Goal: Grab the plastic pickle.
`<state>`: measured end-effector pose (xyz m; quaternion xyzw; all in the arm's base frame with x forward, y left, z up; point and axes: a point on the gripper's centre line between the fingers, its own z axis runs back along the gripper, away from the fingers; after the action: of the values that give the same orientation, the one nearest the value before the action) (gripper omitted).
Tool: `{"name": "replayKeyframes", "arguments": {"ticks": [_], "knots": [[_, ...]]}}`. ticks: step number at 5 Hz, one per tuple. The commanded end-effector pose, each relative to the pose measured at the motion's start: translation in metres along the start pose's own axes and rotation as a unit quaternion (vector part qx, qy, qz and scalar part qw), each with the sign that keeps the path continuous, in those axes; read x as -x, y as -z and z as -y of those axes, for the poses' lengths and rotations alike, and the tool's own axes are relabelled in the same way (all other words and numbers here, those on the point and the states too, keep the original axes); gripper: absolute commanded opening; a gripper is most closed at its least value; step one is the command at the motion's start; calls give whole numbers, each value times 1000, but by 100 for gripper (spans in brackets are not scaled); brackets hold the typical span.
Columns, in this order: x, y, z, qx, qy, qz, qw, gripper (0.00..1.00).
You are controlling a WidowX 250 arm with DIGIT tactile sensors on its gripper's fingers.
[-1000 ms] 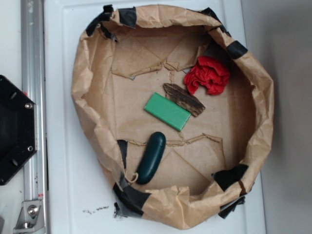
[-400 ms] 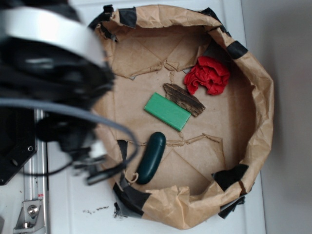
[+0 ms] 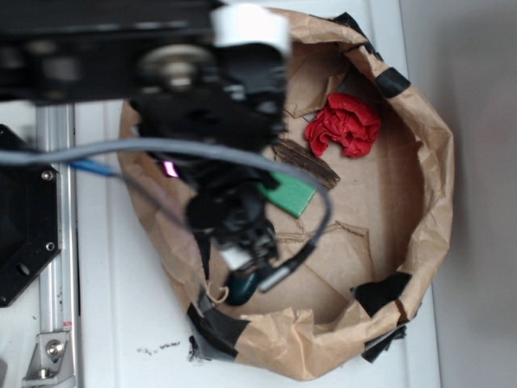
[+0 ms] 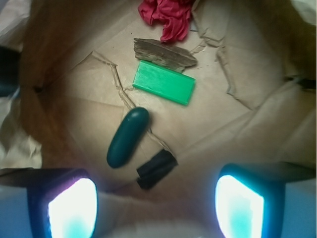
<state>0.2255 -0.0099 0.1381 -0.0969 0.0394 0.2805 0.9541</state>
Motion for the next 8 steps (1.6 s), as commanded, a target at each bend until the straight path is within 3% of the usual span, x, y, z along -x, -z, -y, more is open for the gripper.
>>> {"name": "replayKeyframes", "arguments": {"ticks": [1,2,3,4,5,6,7,8], "knots": [[-32,35,2,-9,-23,0,1000,100],[-24,58,10,20,-24,-37,999,100],[1,77,25,33,5,-68,997,100],[12,102,31,-1,11,-54,998,100],[16,127,24,-13,13,-29,999,18],[12,125,26,-40,47,15,998,0],[-5,82,24,-26,69,73,995,0],[-20,39,25,-35,120,128,984,0]]}}
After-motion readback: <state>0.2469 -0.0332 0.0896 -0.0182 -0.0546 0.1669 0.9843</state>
